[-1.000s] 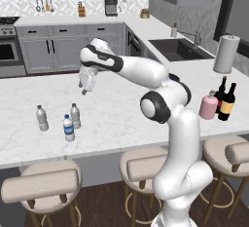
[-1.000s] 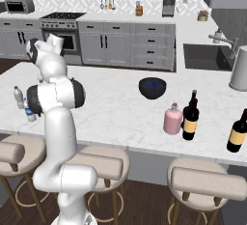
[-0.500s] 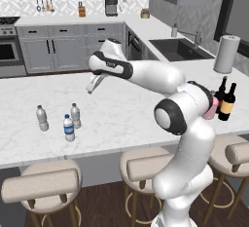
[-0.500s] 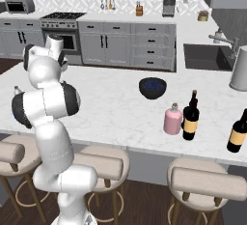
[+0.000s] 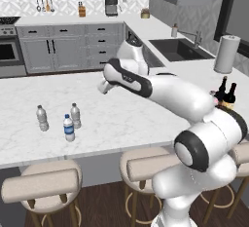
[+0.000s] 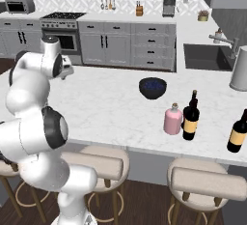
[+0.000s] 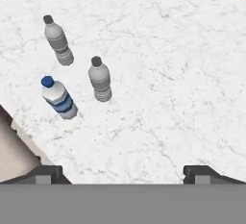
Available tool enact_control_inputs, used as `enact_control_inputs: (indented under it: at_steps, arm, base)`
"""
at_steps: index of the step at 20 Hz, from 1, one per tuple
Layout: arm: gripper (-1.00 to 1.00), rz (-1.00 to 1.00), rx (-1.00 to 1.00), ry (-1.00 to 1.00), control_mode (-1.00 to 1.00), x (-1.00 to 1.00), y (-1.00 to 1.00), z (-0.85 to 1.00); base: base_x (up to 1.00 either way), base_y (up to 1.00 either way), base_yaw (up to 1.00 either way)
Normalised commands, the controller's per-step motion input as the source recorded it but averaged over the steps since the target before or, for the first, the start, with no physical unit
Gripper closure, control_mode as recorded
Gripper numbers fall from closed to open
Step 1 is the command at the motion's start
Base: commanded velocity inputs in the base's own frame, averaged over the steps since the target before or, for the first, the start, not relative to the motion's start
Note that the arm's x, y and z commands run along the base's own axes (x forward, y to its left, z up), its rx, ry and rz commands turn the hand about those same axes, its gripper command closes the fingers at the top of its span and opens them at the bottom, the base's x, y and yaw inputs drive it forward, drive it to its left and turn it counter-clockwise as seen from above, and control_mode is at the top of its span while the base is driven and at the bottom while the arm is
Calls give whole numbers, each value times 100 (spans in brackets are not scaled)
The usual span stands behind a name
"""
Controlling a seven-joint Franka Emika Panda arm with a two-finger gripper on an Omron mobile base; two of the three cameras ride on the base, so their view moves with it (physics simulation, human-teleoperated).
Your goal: Move the plastic bottles in the middle to the plastics group, and the glass bottles in the middle to the glass group.
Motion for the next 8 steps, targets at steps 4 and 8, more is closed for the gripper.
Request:
enact_control_inputs:
  at_steps: [4,8]
  arm:
    - [-100,-34,0,-7,-100,-72,-70,44]
    - [-100,-36,0,-5,-100,-94,-63,15]
  base:
    - [0,0,0]
    - [0,0,0]
